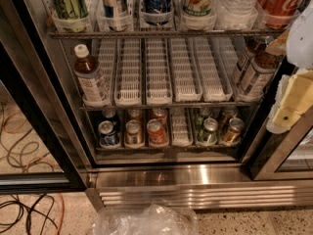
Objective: Pick blue plastic bottle from middle shelf of fridge
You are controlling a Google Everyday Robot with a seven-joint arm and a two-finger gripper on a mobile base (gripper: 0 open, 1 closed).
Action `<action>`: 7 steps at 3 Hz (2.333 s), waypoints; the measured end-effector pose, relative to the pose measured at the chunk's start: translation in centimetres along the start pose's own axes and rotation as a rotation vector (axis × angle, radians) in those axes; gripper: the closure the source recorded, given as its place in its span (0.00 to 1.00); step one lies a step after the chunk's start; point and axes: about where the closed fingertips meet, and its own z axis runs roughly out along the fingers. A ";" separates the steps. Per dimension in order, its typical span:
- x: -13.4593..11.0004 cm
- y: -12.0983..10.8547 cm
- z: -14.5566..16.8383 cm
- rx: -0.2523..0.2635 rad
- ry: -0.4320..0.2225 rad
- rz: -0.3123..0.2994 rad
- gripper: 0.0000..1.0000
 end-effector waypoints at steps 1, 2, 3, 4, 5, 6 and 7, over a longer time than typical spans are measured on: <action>0.0 0.0 0.0 0.000 0.000 0.000 0.00; -0.3 0.0 0.8 0.037 -0.047 0.050 0.00; -1.6 1.5 4.1 0.057 -0.132 0.192 0.00; -2.1 0.4 4.8 0.106 -0.163 0.214 0.00; -2.1 0.4 4.8 0.107 -0.164 0.214 0.00; -2.9 0.0 5.3 0.117 -0.263 0.328 0.00; -6.2 1.4 6.6 0.092 -0.429 0.576 0.00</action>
Offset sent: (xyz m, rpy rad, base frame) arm 0.0251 0.0166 -0.0467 0.3580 -0.2782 -0.3129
